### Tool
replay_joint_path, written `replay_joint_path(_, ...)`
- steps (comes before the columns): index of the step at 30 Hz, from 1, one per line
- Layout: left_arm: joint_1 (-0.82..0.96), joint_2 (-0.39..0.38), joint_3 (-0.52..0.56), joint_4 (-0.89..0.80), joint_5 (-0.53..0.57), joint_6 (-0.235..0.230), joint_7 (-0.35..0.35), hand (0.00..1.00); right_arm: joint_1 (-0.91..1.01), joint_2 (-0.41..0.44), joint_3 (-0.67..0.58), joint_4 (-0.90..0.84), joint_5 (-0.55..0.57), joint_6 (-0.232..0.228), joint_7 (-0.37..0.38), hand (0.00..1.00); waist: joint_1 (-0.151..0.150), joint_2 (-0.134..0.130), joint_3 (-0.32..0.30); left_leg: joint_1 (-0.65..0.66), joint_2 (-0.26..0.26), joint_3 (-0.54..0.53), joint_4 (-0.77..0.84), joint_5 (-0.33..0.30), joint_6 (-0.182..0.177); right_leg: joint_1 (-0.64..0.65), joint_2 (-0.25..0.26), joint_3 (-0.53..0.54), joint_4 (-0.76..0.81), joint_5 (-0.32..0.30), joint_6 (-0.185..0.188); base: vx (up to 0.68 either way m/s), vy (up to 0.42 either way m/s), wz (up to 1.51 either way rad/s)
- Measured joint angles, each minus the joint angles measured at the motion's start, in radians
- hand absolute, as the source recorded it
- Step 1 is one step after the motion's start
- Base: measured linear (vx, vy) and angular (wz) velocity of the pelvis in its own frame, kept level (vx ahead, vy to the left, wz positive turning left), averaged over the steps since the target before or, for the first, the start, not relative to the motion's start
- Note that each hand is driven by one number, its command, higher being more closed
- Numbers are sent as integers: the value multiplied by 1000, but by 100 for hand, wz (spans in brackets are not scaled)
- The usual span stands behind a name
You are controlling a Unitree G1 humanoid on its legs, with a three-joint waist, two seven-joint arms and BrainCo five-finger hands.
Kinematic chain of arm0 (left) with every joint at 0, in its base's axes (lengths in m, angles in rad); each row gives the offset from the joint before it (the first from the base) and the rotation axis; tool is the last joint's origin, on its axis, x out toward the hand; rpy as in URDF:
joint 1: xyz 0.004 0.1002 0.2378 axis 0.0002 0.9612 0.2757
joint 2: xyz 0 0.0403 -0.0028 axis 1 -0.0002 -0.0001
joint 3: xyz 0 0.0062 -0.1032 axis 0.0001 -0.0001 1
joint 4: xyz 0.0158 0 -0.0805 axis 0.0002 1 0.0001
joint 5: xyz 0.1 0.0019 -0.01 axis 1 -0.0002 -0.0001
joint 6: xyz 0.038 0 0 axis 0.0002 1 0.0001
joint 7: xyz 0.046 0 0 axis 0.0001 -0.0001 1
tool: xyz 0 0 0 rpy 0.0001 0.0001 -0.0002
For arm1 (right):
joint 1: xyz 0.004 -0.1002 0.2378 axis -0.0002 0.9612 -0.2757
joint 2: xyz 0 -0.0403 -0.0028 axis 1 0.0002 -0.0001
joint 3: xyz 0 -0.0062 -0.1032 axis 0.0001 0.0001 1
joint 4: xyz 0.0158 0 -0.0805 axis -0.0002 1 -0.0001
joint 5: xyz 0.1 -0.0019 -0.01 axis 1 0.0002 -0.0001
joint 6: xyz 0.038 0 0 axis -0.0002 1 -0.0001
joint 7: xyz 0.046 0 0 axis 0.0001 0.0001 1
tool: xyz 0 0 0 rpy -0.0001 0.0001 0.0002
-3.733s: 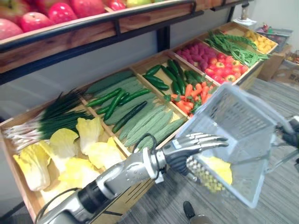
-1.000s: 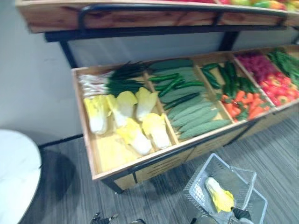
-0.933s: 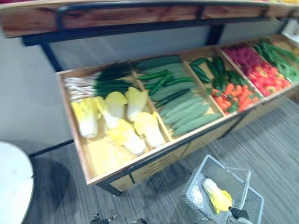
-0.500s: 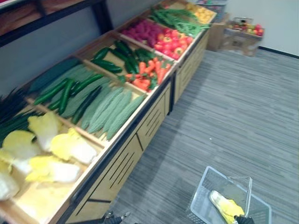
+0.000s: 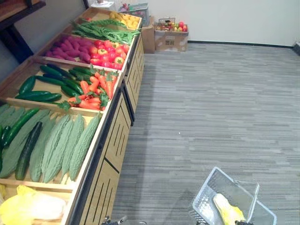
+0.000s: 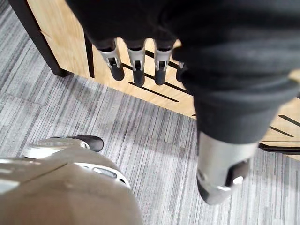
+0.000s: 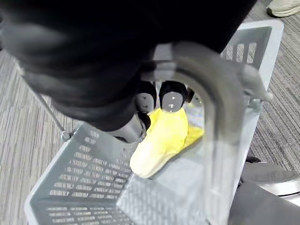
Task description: Pick vegetable in the basket
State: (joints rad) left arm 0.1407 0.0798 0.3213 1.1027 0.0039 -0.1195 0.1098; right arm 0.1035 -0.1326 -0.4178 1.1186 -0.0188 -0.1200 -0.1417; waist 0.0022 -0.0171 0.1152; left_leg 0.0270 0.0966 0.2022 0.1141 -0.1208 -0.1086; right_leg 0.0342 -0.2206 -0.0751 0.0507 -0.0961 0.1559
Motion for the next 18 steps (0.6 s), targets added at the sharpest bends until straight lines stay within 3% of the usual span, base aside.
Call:
replay_joint_path(5,3,-20,-4,12,1,0,-8,0,24,-19,-48,-1,22,-10,1,100,-5,39,-22,19,-5,5,-81,40,5,-29,4,5,0,2,4,-49,-30,-6)
replay_joint_path(13,0,-2,-43,13,0,0,-16,0,10,-6,-55,12,32,-3,20,100,-11,17,-24,30,6,20,-86,28,-7,-38,16,19,25,-6,-2,34,-9,-7)
replay_joint_path(15,0,1,-39,13,0,0,-16,0,-3,-4,-54,18,39,0,21,100,-8,19,-16,20,28,32,-17,-22,-15,-48,23,20,84,-45,-12,93,-51,-16)
replay_joint_path(16,10,2,-39,11,-1,1,-16,0,-1,-3,-47,18,44,1,21,100,-6,37,-6,-2,73,31,84,-70,-41,-51,45,3,143,-92,-46,122,-119,0)
replay_joint_path(17,11,5,-31,4,-1,1,-18,0,-3,6,-46,19,58,1,22,100,-3,12,-6,-50,83,15,209,-77,-53,-53,43,-8,176,-125,-57,101,-131,9)
replay_joint_path(18,11,6,-9,-10,-1,0,-19,0,-6,11,-46,20,64,3,22,100,-3,5,5,-101,97,-8,324,-74,-61,-51,43,-10,199,-146,-47,78,-157,15)
